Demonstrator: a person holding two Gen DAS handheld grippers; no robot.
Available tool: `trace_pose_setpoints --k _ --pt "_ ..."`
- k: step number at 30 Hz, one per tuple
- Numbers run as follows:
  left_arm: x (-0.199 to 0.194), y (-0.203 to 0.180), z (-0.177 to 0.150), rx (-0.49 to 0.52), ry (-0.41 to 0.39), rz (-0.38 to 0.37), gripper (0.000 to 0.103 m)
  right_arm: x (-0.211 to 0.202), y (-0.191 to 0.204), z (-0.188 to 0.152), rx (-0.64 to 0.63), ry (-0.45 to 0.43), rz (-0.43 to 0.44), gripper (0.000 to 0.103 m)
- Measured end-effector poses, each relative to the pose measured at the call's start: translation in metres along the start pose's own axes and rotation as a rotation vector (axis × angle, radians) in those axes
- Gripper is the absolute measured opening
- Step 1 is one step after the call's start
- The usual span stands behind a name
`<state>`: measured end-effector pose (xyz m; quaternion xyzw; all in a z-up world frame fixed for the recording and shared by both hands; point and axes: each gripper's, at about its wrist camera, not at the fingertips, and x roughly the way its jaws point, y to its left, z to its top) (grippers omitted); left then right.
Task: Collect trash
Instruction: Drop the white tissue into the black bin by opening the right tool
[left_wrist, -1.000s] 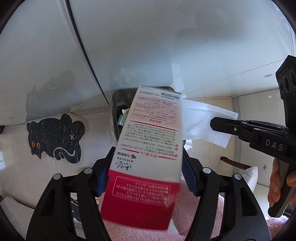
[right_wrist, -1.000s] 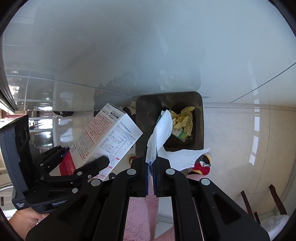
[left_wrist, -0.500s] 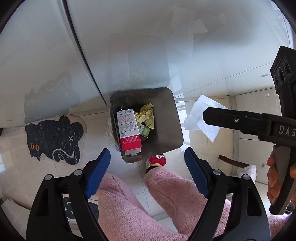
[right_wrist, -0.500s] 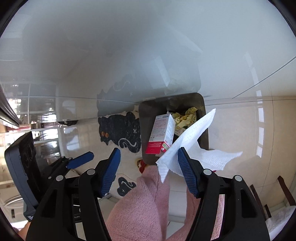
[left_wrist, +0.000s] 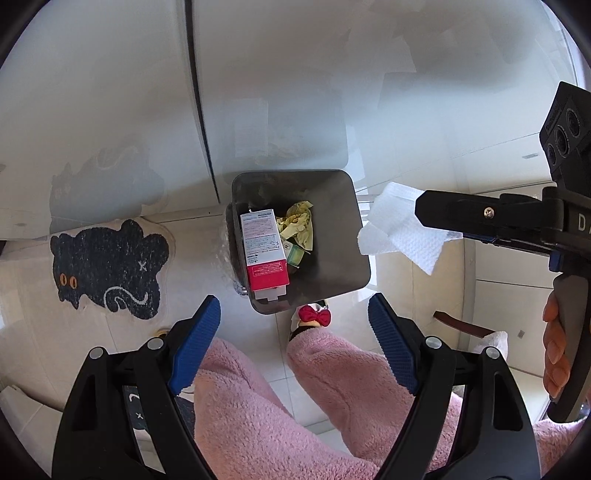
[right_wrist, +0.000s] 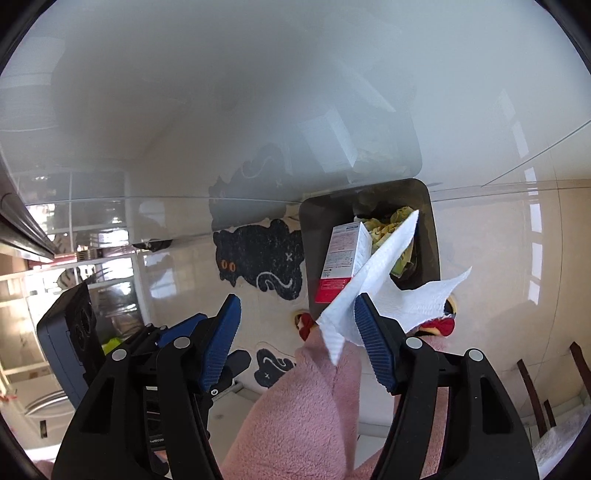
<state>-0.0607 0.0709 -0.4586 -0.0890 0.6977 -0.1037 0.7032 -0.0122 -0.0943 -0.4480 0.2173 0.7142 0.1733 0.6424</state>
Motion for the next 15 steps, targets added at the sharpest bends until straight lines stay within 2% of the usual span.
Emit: trace_pose_setpoints --k 4,6,8,10,15 --pt "0.0 0.004 -0.004 -0.014 0.001 -0.008 0.078 -0.003 0.014 0.001 -0.017 0.002 0.029 0.066" --pt "0.0 0.007 -0.005 -0.02 0.002 -0.011 0.078 -0.004 0.027 -0.002 -0.067 0.005 0.039 0.065" --pt "0.0 0.008 -0.007 -0.024 0.002 -0.011 0.078 -0.004 0.035 -0.004 -0.115 -0.001 -0.038 0.065" --pt "-0.001 0.01 -0.007 -0.029 0.001 -0.012 0.078 0.0 0.027 -0.002 -0.1 0.007 -0.118 0.065" --pt "-0.005 0.012 -0.007 -0.039 -0.01 -0.017 0.078 -0.003 0.013 0.002 -0.064 0.013 -0.125 0.066"
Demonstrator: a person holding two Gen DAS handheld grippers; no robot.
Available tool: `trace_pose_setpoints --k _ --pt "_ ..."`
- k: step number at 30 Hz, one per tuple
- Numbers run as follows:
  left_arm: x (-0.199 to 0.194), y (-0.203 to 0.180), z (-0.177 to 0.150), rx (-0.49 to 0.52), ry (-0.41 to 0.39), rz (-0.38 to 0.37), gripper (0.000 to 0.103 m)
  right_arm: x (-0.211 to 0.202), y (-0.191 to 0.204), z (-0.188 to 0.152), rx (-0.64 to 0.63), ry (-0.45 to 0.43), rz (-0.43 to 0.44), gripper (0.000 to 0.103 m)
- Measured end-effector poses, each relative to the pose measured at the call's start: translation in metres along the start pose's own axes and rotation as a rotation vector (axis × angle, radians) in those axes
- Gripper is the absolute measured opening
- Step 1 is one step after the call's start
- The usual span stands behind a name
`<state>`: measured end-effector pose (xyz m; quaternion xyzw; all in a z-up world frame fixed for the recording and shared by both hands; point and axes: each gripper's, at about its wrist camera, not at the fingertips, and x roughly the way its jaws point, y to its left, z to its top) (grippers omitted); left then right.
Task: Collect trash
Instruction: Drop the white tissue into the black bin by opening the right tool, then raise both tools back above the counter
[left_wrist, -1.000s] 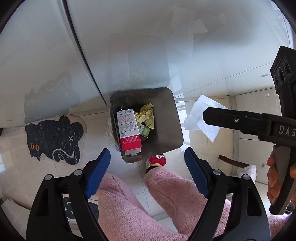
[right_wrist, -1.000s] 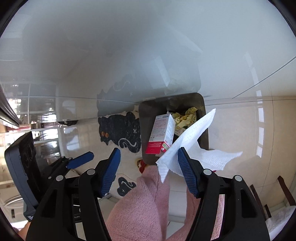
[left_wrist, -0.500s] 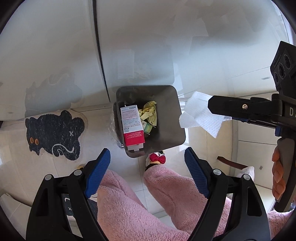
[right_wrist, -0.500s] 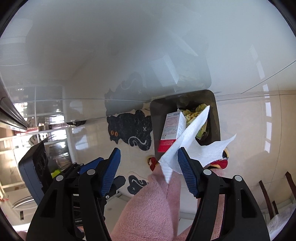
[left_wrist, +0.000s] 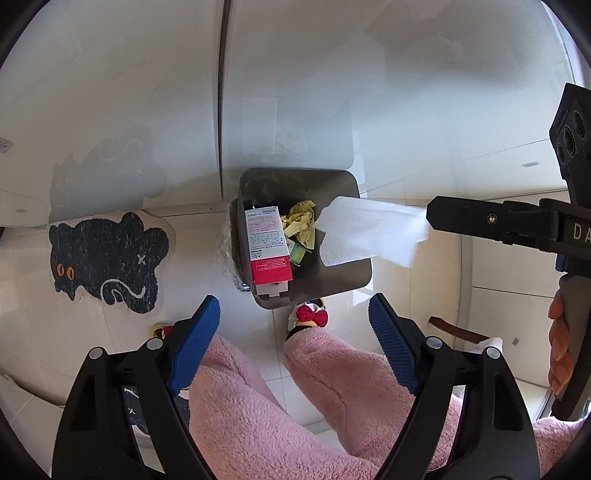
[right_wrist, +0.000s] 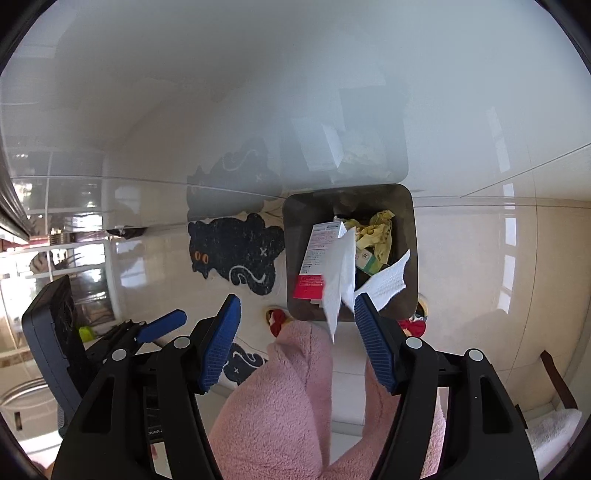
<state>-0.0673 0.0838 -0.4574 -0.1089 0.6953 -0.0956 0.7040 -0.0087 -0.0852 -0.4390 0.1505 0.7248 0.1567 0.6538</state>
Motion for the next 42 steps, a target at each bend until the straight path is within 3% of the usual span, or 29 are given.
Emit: trace_pose_setpoints --k 11,19,25,34,38,42 --pt "-0.014 -0.002 0.002 0.004 -0.015 -0.002 0.078 -0.02 0.007 -0.002 -0.021 -0.033 -0.007 0.066" --pt "-0.068 -0.025 0.001 0.031 -0.089 0.004 0.08 -0.066 0.017 -0.021 -0.09 -0.087 -0.043 0.066" --pt "-0.135 -0.058 -0.003 0.08 -0.196 0.004 0.086 -0.132 0.021 -0.046 -0.177 -0.201 -0.142 0.067" --pt "-0.232 -0.104 0.01 0.136 -0.391 -0.016 0.094 -0.244 0.025 -0.063 -0.222 -0.46 -0.229 0.086" --pt "-0.269 -0.117 0.029 0.166 -0.479 -0.011 0.095 -0.292 0.028 -0.056 -0.235 -0.584 -0.244 0.09" --pt "-0.293 -0.131 0.06 0.219 -0.551 0.024 0.095 -0.317 0.023 -0.024 -0.239 -0.643 -0.251 0.091"
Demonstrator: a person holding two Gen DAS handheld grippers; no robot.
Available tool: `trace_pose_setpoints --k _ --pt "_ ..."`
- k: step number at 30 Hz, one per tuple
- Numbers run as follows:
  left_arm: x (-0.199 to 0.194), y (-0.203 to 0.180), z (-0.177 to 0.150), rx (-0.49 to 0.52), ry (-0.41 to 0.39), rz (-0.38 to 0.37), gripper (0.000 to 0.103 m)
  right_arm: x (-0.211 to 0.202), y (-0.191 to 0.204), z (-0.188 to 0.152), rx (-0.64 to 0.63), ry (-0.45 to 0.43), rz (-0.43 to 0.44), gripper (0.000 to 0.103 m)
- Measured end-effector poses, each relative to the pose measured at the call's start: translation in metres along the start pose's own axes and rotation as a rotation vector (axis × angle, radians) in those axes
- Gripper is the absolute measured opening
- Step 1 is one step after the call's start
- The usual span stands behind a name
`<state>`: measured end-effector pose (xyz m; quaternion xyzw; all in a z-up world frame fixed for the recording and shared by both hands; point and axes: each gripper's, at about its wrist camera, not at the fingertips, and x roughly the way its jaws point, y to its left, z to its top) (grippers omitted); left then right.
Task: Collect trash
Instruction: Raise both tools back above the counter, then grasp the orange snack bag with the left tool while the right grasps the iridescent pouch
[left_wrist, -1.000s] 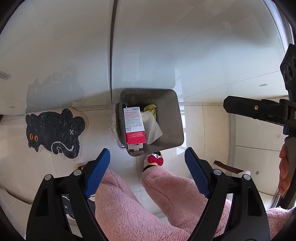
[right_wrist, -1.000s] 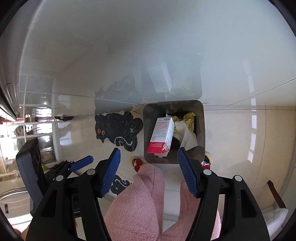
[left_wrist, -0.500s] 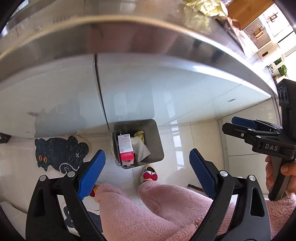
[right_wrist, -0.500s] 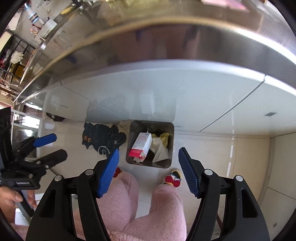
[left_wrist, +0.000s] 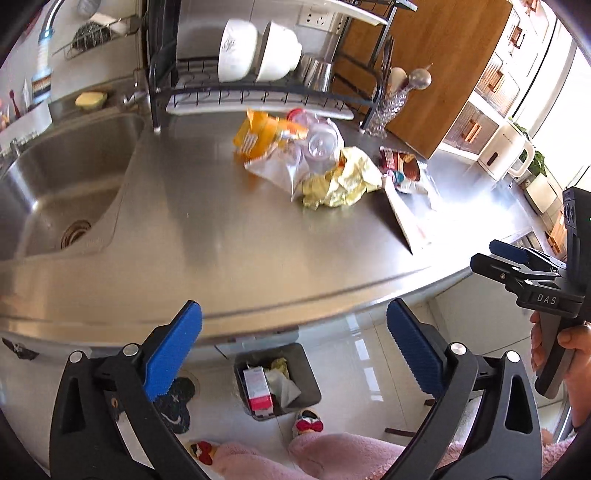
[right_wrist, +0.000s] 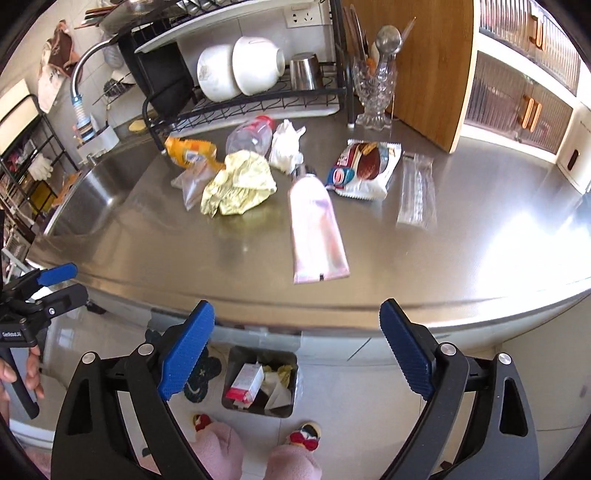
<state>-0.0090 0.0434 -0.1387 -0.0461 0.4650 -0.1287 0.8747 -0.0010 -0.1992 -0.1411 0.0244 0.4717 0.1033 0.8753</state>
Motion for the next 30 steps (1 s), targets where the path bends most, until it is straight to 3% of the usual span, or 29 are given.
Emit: trace_pose_setpoints --k 5,10,21,24,29,30 --pt "0.02 0.007 0.052 0.04 -0.032 -0.004 0.095 0.031 -0.01 0.034 -0.015 0.003 0.003 0.089" --pt "0.049 0.02 0.095 -0.001 -0.033 -0.023 0.095 0.075 -0.006 0.052 -0.071 0.041 -0.049 0.08" --pt "0.114 0.032 0.151 0.019 0.024 0.05 0.094 0.11 0.0 0.058 -0.079 0.092 -0.076 0.08" --pt "0.13 0.033 0.156 0.031 0.05 0.053 0.089 0.116 0.0 0.057 -0.087 0.107 -0.083 0.077" --pt "0.142 0.035 0.158 0.024 0.078 0.033 0.064 0.12 0.0 0.056 -0.092 0.111 -0.09 0.071" --pt "0.143 0.035 0.158 0.025 0.082 0.031 0.056 0.12 0.001 0.056 -0.094 0.11 -0.09 0.066"
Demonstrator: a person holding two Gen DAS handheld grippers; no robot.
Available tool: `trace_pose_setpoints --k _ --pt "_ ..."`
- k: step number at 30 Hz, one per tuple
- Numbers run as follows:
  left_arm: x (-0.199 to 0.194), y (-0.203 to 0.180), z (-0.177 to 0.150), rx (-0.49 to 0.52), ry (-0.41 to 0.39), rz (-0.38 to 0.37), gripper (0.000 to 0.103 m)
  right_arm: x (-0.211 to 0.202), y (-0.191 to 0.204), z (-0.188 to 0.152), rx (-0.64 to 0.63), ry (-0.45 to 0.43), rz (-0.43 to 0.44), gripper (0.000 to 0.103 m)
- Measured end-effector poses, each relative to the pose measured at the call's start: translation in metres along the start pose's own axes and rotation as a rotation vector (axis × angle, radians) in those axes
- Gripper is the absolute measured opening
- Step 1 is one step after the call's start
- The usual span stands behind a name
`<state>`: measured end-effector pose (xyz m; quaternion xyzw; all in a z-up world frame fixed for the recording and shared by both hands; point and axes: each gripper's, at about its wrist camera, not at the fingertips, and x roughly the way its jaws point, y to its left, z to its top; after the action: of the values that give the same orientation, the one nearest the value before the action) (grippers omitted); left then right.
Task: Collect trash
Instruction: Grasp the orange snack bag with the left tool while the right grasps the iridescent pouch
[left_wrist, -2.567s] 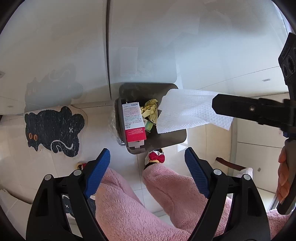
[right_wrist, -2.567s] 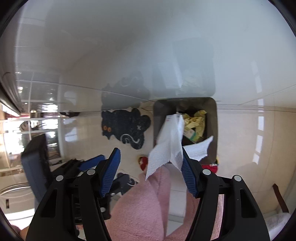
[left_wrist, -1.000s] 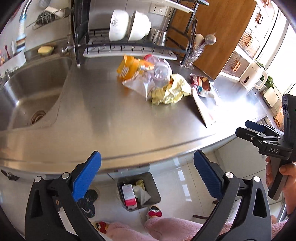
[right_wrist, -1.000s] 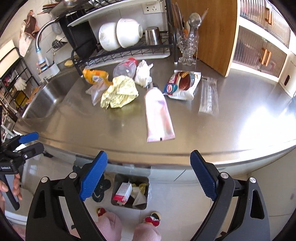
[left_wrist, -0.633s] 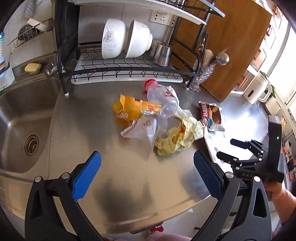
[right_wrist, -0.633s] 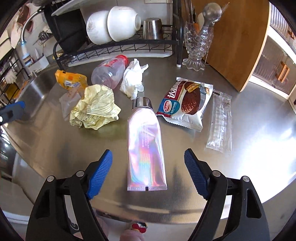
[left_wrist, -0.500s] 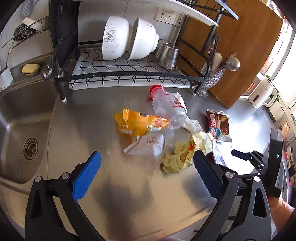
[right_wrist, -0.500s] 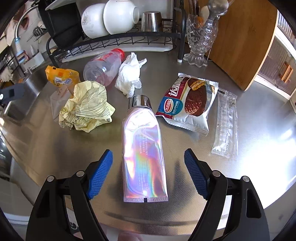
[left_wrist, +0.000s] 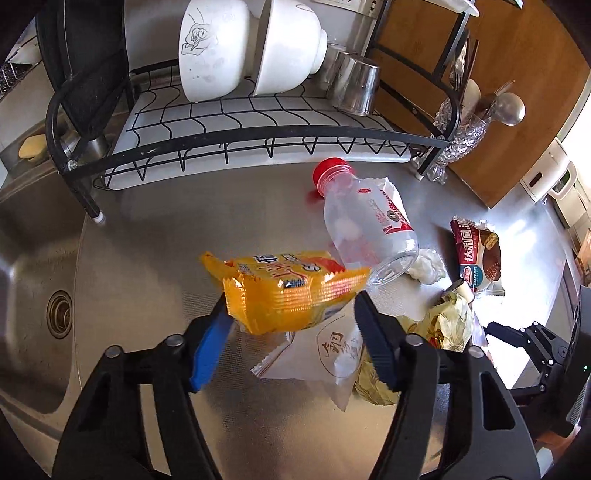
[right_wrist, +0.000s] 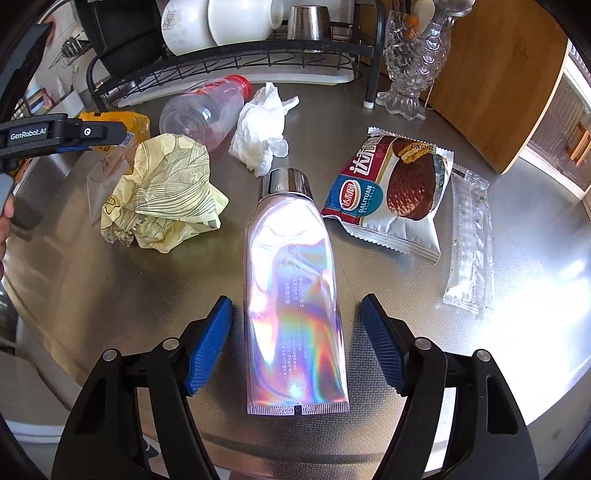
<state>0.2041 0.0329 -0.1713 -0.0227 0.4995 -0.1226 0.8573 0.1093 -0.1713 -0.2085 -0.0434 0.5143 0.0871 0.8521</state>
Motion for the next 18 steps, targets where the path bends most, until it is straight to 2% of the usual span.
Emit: trace_pose_setpoints --k 1,2,10,12,13,18 --pt "0.0 0.0 -0.001 0.002 0.002 -0.003 0.049 -0.001 0.0 0.0 -0.002 -0.003 0.004 0.06" --pt "0.001 -0.001 -0.001 0.005 0.003 -0.003 0.047 -0.001 -0.001 0.001 -0.001 -0.005 0.008 0.051" --pt "-0.019 -0.001 0.005 0.012 -0.076 -0.01 0.031 -0.005 -0.01 0.002 0.061 -0.003 0.068 0.05" --pt "-0.027 -0.003 0.008 0.023 -0.099 -0.008 0.023 -0.01 -0.009 0.002 0.052 -0.018 0.061 0.05" --pt "-0.03 -0.003 0.009 0.027 -0.107 -0.008 0.012 -0.013 -0.009 0.003 0.054 -0.025 0.068 0.05" --pt "-0.05 -0.004 0.014 0.028 -0.151 -0.003 0.011 -0.038 -0.01 0.01 0.06 -0.084 0.085 0.05"
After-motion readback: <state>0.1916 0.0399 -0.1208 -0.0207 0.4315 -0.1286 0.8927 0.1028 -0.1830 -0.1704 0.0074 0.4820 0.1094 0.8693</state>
